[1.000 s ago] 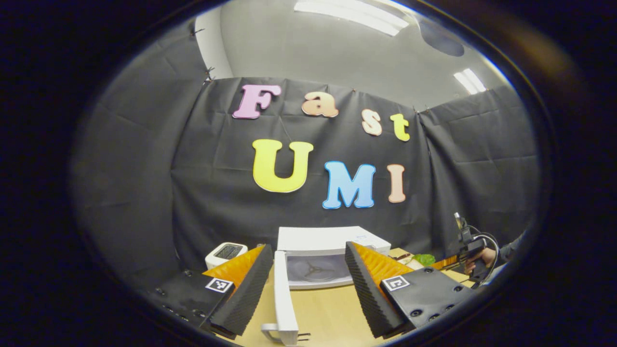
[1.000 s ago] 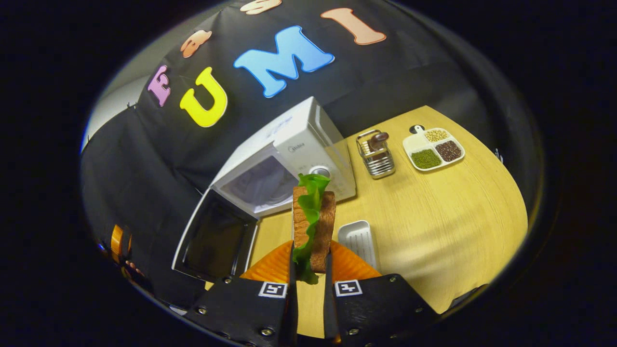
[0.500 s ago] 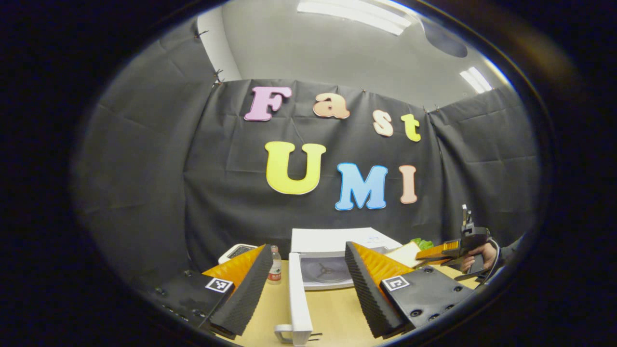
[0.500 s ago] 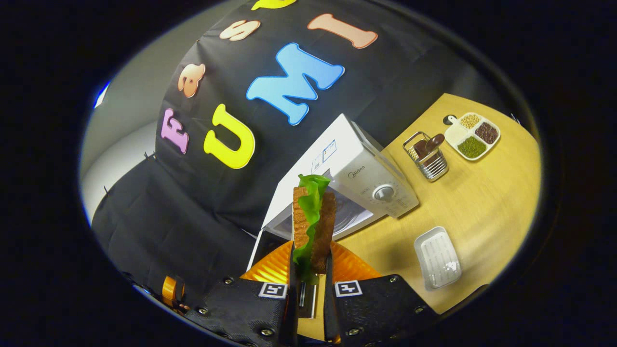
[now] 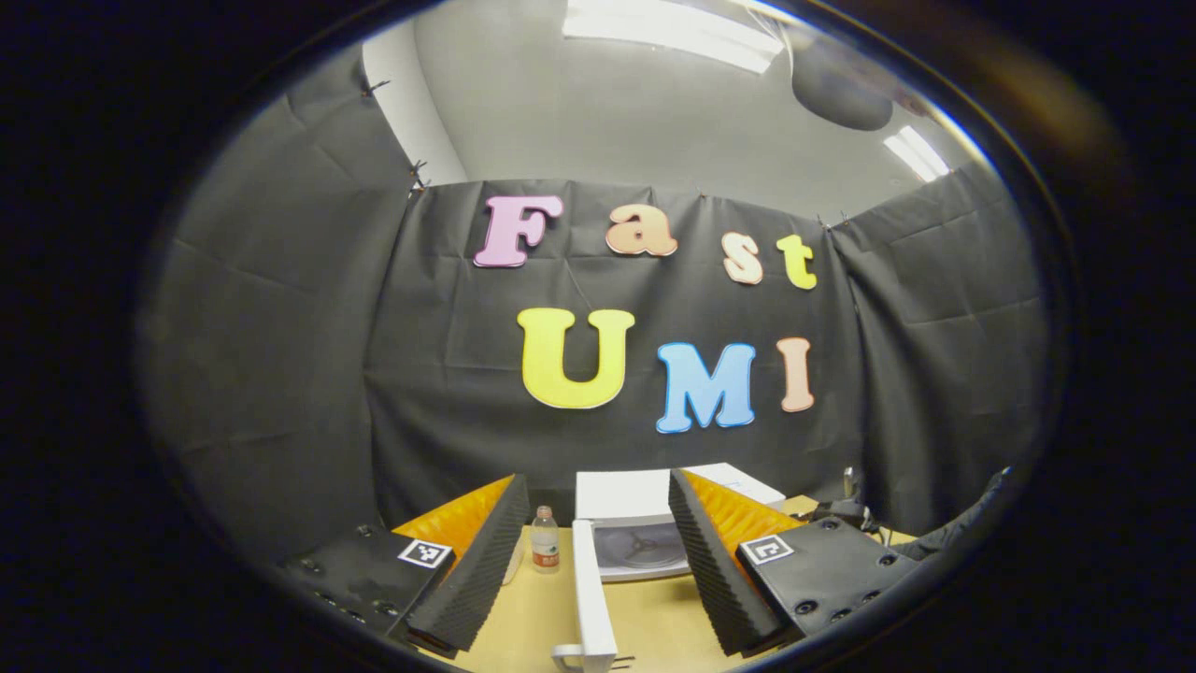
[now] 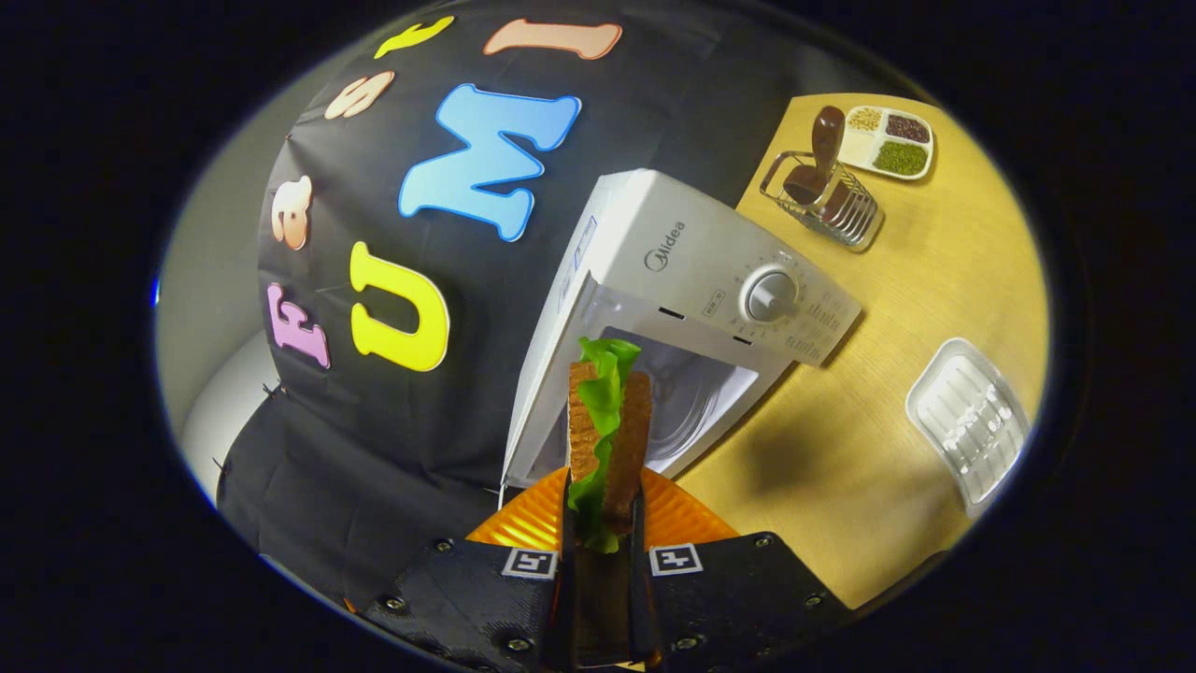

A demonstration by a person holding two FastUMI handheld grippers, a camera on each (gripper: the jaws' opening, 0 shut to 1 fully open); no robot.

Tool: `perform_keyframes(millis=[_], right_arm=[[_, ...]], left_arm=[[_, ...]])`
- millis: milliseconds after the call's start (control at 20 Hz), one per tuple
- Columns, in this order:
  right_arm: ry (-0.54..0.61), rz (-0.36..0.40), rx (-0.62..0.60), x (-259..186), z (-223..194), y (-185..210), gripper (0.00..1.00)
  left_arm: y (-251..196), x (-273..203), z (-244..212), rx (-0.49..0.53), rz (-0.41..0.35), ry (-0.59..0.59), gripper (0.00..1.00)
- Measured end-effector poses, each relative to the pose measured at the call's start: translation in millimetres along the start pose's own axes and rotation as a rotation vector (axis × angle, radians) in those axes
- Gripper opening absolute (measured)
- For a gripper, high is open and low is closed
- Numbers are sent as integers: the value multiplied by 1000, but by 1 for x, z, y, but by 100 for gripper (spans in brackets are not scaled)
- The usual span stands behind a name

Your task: Open the microwave oven with the left hand, put the food in, and close the microwave oven.

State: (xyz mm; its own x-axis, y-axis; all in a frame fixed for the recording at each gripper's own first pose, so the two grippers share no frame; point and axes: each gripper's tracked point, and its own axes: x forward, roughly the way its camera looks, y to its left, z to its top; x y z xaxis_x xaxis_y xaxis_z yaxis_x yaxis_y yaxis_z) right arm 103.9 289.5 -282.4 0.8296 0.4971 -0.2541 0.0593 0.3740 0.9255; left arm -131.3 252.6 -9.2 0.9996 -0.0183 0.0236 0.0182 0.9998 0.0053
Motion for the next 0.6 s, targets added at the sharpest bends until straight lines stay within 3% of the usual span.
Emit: perform_keyframes(millis=[250,300,350,550,600], right_arm=[[-142,-28,204,64,-2,-7,21],[-167,-37,245,76,-3,-10,21],[-188,-43,281,88,-4,-13,21],[-286,-87,361,126,-8,-24,21],[-299,-92,370,136,-10,-25,21]], left_arm=[[11,11,3,23,11,20,94],[14,10,3,34,15,28,99],[16,9,1,44,21,39,94],[27,3,-11,75,44,93,94],[30,4,-13,76,50,104,99]])
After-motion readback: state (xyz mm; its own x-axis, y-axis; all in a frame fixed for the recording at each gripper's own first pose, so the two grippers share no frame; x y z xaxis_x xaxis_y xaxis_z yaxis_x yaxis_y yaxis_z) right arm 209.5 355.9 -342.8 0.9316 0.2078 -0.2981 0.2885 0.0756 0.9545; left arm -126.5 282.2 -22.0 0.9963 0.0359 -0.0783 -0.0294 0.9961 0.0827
